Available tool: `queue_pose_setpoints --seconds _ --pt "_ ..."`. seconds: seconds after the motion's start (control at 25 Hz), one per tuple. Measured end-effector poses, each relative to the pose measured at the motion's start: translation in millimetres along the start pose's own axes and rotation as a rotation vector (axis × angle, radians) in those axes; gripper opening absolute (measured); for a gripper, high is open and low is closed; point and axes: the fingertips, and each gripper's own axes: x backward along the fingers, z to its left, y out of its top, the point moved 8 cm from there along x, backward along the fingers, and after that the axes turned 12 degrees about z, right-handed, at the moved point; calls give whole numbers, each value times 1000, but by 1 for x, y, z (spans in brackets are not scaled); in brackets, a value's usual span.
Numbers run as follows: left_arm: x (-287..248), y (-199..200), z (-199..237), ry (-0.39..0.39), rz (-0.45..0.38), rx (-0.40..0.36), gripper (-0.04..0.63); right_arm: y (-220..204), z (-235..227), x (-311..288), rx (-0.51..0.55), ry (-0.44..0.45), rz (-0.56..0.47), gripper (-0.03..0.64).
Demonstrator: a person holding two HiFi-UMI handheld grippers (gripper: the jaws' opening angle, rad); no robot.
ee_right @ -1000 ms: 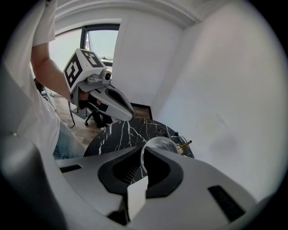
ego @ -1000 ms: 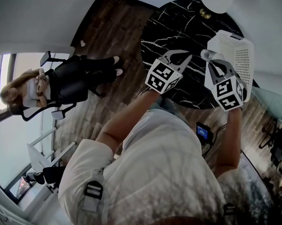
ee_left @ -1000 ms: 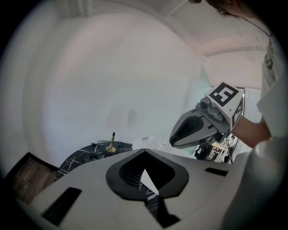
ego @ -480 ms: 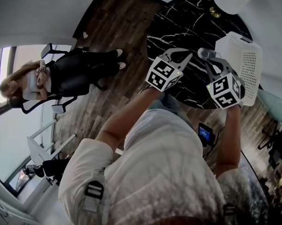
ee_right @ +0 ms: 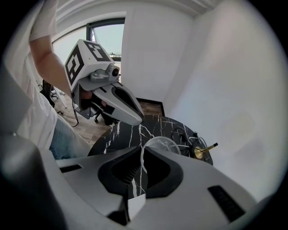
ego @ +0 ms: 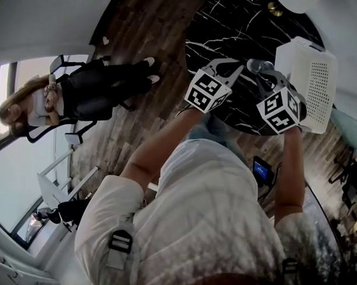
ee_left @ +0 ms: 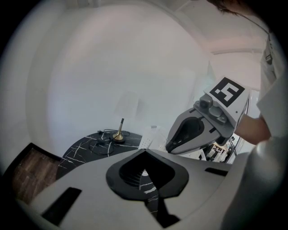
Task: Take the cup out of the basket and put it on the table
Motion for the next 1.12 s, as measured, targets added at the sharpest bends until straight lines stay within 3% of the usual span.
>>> queue_pose_setpoints --seconds 1.12 --pt "-66 -55 55 -38 120 53 6 -5 8 -111 -2 91 90 26"
